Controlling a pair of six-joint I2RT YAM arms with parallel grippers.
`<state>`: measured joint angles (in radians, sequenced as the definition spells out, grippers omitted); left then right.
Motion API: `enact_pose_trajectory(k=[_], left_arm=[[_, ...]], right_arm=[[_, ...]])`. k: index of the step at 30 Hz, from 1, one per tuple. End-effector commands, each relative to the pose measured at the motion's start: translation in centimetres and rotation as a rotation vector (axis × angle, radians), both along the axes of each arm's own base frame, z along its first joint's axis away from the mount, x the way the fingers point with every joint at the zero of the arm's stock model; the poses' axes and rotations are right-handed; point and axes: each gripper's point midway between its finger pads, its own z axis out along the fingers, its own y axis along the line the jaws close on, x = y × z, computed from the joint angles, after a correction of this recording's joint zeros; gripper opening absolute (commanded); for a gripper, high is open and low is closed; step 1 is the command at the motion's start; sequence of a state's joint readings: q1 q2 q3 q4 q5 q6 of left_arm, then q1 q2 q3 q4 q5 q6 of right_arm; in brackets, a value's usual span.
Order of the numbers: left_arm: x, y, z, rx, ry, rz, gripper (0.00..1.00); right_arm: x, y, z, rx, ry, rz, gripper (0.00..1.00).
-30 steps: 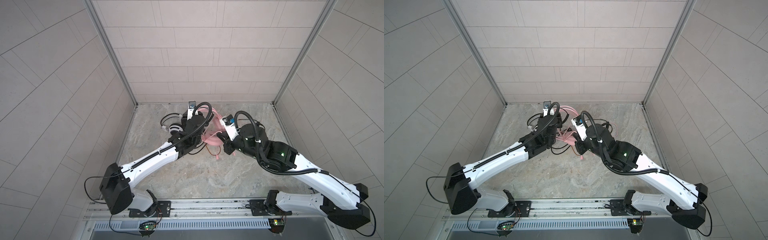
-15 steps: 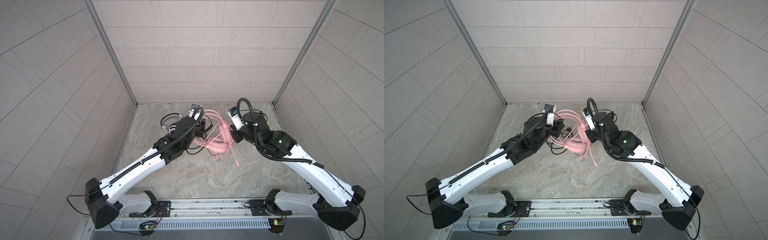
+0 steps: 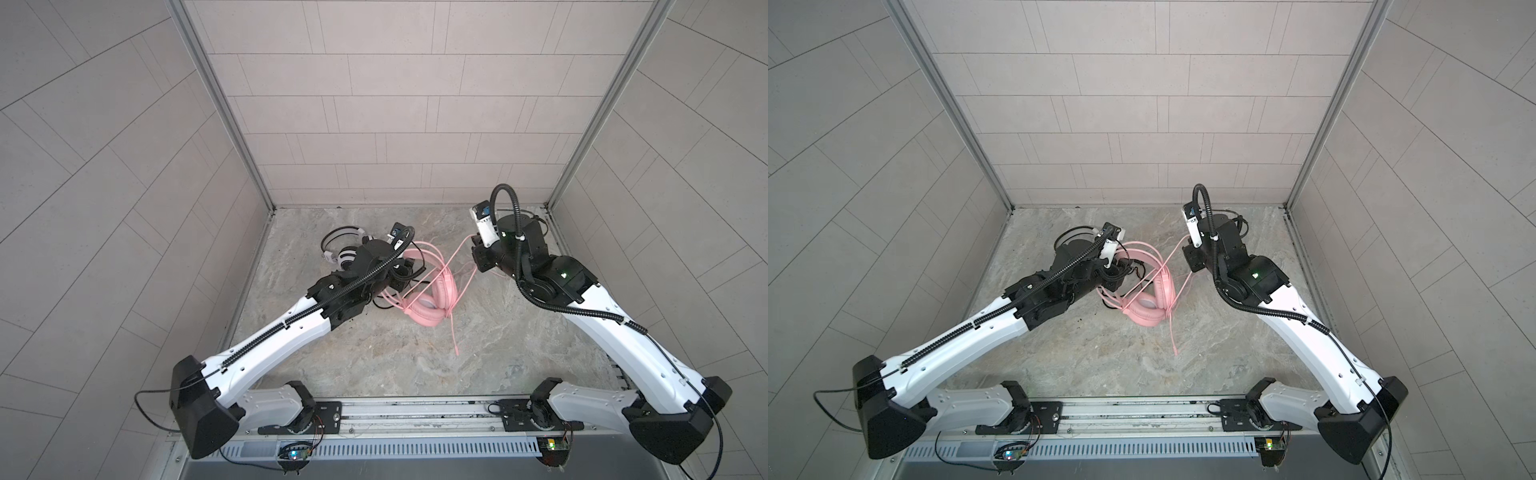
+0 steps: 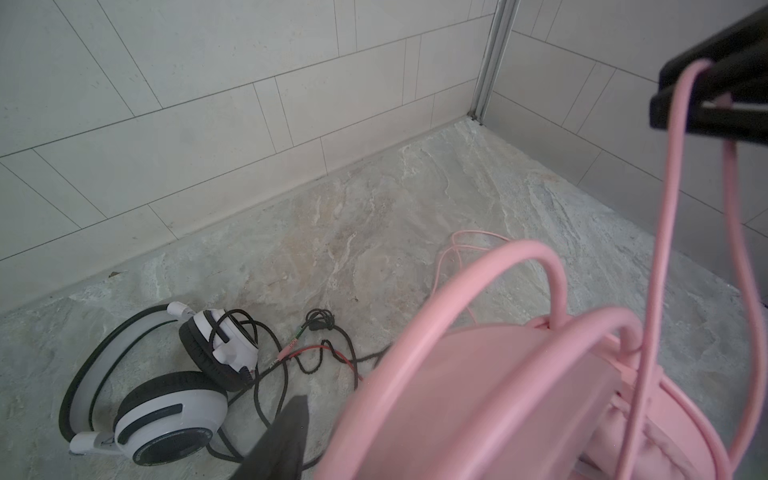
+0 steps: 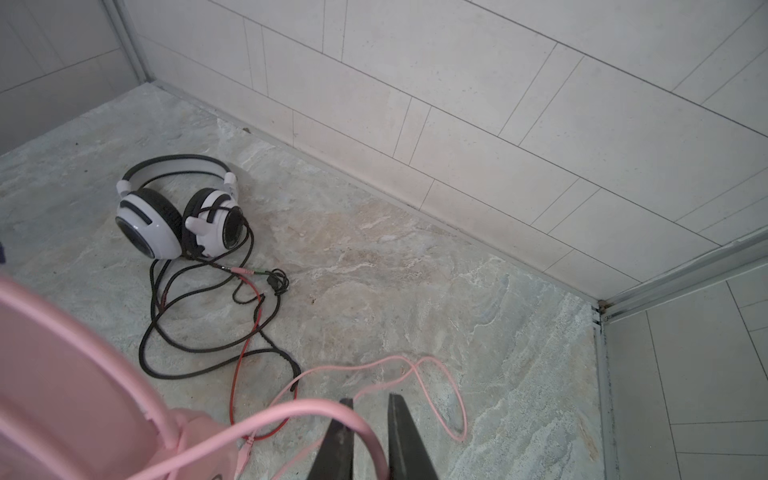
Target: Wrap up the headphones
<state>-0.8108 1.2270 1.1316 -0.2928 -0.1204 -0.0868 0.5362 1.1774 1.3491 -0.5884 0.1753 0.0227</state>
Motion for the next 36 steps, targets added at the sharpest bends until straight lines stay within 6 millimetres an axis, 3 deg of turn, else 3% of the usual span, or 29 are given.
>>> enact_pose_trajectory(k=[1, 4, 8, 16, 23, 29, 32, 36], left_arm=[[-1.7, 0.0, -0.2, 0.01, 0.026, -0.081, 0.0], [-2.0, -0.1, 0.4, -0.022, 0.029, -0.11, 0.0], [-2.1, 0.2, 1.4, -0.102, 0.038, -0.126, 0.0], [0.0, 1.3, 2.3, -0.371, 0.141, -0.145, 0.0], [2.8, 2.6, 2.6, -0.589, 0.217, -0.156, 0.0], [3.2, 1.8, 3.4, -0.705, 0.249, -0.247, 0.0], [3.5, 1.9, 4.2, -0.762, 0.247, -0.283, 0.0], [4.2, 2.7, 4.5, -0.8, 0.241, -0.264, 0.0]], right_arm=[[1.2, -1.1, 2.8, 0.071, -0.09, -0.05, 0.15], [2.3, -1.4, 1.7, 0.069, -0.081, -0.063, 0.13], [3.9, -1.9, -1.2, 0.085, -0.028, -0.088, 0.11], [6.4, -2.2, -7.0, 0.114, 0.057, -0.12, 0.11], [9.7, 0.2, -8.9, 0.176, 0.085, -0.061, 0.12], [12.7, 5.5, -9.5, 0.304, 0.125, 0.127, 0.15], [12.9, 7.4, -10.9, 0.379, 0.169, 0.191, 0.16], [12.5, 7.7, -13.1, 0.442, 0.18, 0.192, 0.25]])
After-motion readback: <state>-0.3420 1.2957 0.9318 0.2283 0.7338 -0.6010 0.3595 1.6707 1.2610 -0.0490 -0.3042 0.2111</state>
